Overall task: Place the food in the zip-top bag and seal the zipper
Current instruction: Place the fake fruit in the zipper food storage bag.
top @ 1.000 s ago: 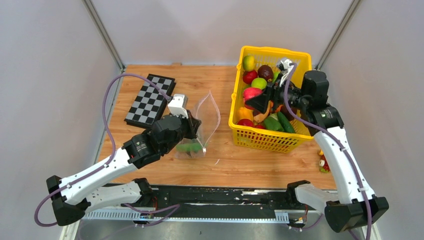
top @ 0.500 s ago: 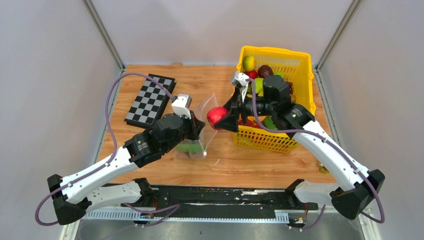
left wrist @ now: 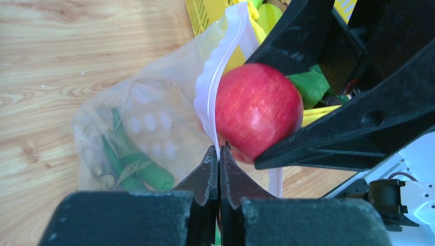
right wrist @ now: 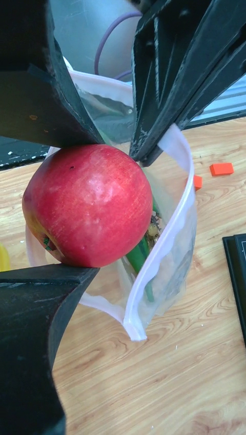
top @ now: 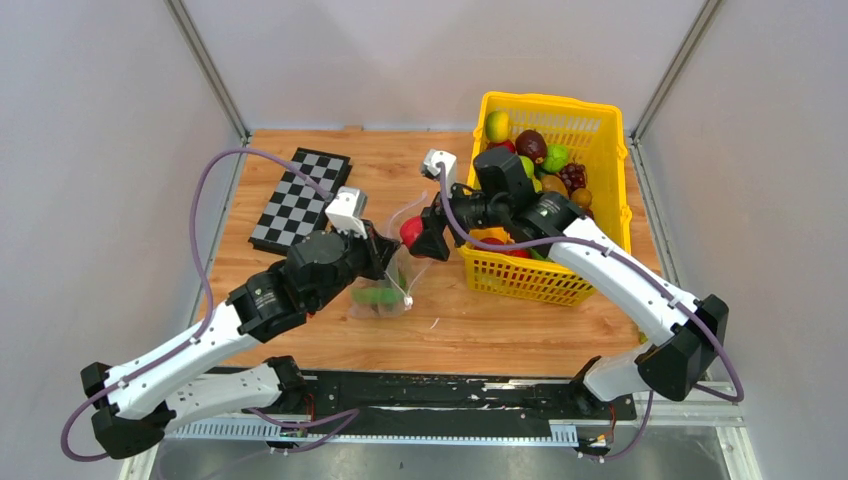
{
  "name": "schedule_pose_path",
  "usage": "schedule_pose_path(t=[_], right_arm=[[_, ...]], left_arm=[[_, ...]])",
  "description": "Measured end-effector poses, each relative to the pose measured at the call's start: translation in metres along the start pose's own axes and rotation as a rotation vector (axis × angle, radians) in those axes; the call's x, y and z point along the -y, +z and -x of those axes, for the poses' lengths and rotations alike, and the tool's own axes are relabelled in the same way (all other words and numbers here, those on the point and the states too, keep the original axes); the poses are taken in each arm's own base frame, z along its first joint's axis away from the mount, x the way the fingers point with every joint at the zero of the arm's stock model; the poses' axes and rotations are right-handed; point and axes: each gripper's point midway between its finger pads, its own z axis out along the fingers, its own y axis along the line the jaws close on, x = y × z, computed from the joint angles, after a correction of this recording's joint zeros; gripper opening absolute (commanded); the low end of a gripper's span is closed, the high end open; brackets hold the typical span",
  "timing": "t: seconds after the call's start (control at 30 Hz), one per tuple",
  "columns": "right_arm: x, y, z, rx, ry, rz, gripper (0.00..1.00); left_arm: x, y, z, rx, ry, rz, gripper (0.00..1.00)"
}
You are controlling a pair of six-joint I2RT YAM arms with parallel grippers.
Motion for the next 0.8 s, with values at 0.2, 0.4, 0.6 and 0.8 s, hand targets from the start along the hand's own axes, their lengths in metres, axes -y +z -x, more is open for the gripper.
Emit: schedule_pose_path(t=[0.2,0.4,0.6,0.8], right_arm=[[-0.018,0.013,0.002,-0.035,-0.066,-0.025,0.46],[-0.024,0.018,0.015,-0.002,-0.124,-0.082,0.47],[-0.024,0.013,0.033,0.091,-0.162,-0.120,0.53],[-0.019,0.013,0.032,0.104,-0.171,-0.143,0.54]], left_arm=[[-0.013,-0.016,0.014,0.036,0.045,0.043,0.00],[-0.017,-0.026,0.022,0.034,0.100,0.054,0.00],[-0.014,-0.030,0.023,0.034,0.099,0.033,0.00],[-0.010,-0.028,0.024,0.045,0.070,0.021,0.00]])
